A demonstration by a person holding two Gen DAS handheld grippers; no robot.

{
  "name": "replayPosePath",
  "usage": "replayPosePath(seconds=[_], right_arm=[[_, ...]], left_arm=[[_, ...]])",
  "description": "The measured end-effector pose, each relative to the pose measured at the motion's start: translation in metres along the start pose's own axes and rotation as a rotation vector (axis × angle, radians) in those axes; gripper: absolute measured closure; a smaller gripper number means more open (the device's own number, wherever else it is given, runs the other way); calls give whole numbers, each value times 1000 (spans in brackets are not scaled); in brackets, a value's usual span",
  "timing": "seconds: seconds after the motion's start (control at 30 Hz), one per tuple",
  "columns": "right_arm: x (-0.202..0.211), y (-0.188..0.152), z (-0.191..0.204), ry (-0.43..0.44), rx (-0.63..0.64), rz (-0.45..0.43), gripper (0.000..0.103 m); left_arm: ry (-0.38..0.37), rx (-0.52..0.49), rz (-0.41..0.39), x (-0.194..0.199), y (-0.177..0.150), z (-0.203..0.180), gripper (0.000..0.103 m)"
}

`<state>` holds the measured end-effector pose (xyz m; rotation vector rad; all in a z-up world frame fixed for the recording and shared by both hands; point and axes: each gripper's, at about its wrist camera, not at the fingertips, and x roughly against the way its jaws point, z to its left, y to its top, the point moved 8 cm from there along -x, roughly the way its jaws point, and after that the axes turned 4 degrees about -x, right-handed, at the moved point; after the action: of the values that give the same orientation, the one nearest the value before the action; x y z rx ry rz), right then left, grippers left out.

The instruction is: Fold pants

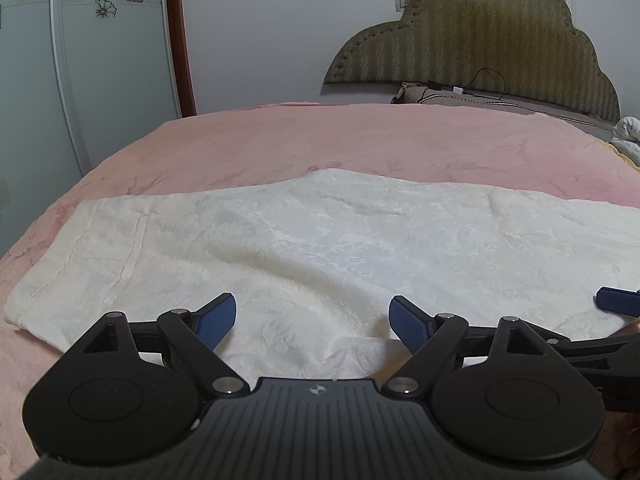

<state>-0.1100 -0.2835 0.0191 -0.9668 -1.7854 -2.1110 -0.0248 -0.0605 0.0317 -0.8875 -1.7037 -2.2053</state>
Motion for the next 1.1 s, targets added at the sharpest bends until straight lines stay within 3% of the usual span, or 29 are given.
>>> replayPosePath(seconds=[1.1], right_arm=[[3,0,-7,23,-24,9,0]], left_arm=[[-8,-68,-19,1,1,-16,16]])
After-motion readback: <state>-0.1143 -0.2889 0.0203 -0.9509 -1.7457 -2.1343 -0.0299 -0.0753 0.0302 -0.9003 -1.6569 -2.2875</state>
